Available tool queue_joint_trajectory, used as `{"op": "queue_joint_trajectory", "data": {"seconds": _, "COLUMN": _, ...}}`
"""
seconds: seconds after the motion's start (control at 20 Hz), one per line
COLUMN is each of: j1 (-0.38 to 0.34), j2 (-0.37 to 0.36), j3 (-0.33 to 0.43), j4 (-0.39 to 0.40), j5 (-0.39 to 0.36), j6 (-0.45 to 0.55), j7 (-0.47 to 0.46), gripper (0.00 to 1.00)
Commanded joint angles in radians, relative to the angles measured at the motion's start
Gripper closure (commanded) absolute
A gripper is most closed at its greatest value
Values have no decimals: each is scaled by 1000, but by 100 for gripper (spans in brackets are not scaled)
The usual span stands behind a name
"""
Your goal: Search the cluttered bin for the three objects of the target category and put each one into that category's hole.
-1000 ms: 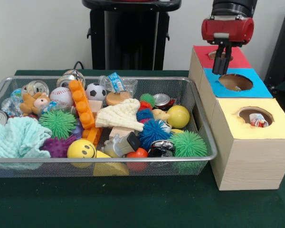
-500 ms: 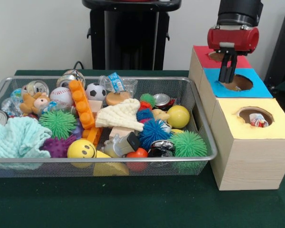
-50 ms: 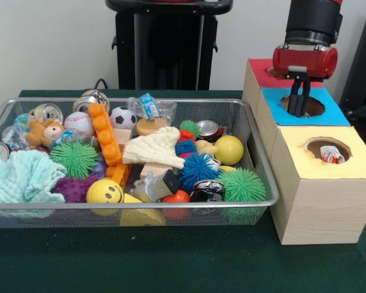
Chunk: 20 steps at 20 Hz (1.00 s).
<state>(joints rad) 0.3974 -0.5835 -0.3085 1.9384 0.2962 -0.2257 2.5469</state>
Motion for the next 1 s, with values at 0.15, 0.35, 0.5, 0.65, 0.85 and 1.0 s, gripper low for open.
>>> {"op": "queue_joint_trajectory", "data": {"seconds": 0.15, "j1": -40, "j2": 36, "j3": 109, "j4": -67, "j5": 41, "j6": 51, "j7": 126, "gripper": 100}}
{"op": "queue_joint_trajectory", "data": {"seconds": 0.35, "j1": -54, "j2": 30, "j3": 120, "j4": -62, "j5": 29, "j6": 49, "j7": 122, "gripper": 100}}
{"op": "queue_joint_trajectory", "data": {"seconds": 0.5, "j1": -57, "j2": 32, "j3": 123, "j4": -59, "j5": 25, "j6": 40, "j7": 120, "gripper": 100}}
{"op": "queue_joint_trajectory", "data": {"seconds": 0.65, "j1": -59, "j2": 28, "j3": 127, "j4": -49, "j5": 28, "j6": 23, "j7": 131, "gripper": 100}}
{"op": "queue_joint_trajectory", "data": {"seconds": 0.85, "j1": -65, "j2": 18, "j3": 132, "j4": -48, "j5": 38, "j6": 75, "j7": 121, "gripper": 0}}
{"op": "queue_joint_trajectory", "data": {"seconds": 1.0, "j1": -59, "j2": 18, "j3": 120, "j4": -55, "j5": 46, "j6": 109, "j7": 113, "gripper": 0}}
